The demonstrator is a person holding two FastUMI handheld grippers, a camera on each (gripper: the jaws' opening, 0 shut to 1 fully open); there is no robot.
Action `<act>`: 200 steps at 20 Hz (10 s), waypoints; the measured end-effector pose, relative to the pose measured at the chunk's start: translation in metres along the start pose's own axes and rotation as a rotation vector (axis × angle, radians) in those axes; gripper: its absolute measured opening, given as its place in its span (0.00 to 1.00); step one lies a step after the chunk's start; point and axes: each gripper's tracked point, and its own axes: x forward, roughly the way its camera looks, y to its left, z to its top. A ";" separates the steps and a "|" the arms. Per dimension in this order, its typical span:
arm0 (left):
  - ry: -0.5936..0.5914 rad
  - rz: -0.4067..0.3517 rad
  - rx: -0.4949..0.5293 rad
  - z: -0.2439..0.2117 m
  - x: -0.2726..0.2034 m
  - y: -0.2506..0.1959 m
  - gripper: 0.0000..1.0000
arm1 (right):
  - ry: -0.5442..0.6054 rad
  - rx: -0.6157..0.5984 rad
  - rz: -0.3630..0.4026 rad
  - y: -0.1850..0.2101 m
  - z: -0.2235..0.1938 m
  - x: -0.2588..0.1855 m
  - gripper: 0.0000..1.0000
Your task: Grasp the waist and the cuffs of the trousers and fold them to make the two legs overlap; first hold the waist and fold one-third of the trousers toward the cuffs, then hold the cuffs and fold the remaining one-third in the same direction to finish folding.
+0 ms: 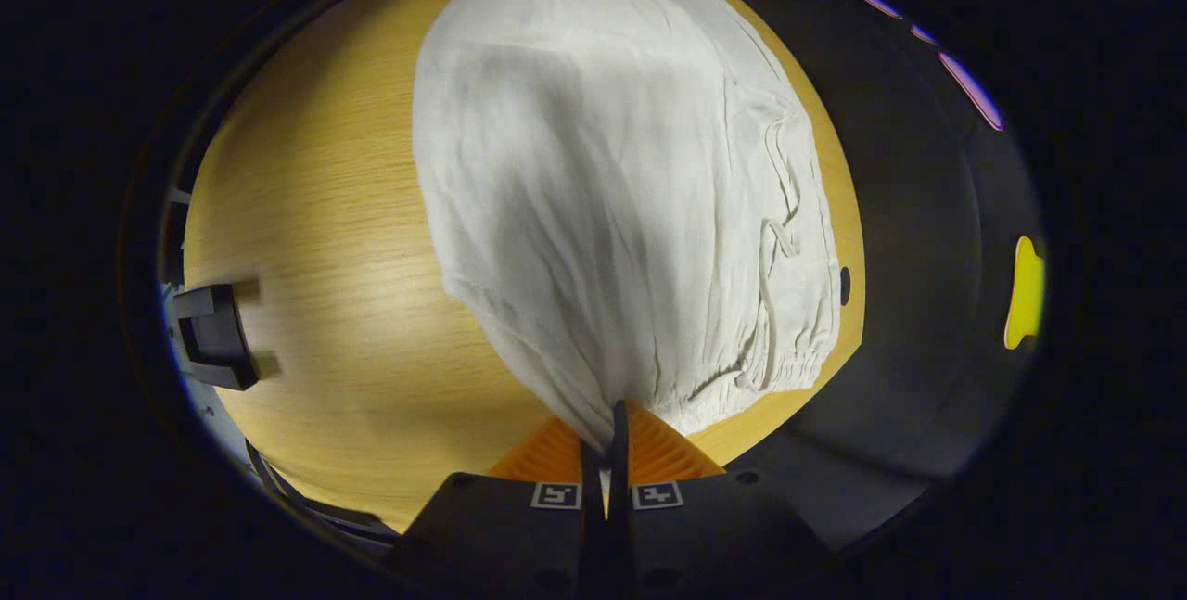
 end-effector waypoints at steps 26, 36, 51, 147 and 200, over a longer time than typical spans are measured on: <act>0.054 -0.232 0.782 -0.003 0.089 -0.017 0.07 | 0.065 -0.080 -0.045 0.006 0.000 -0.004 0.05; 0.021 -0.128 0.715 -0.001 0.069 -0.005 0.05 | 0.059 -0.103 -0.076 0.002 -0.005 -0.004 0.05; -0.198 0.076 0.411 0.146 0.065 0.069 0.05 | -0.060 0.212 -0.293 -0.120 0.012 -0.058 0.05; -0.266 -0.158 -0.687 0.065 -0.056 0.037 0.98 | -0.671 1.634 -0.384 -0.249 0.348 -0.133 0.15; -0.127 -0.073 -0.771 0.209 0.227 -0.016 0.87 | -0.172 1.877 -0.405 0.121 0.187 -0.262 0.99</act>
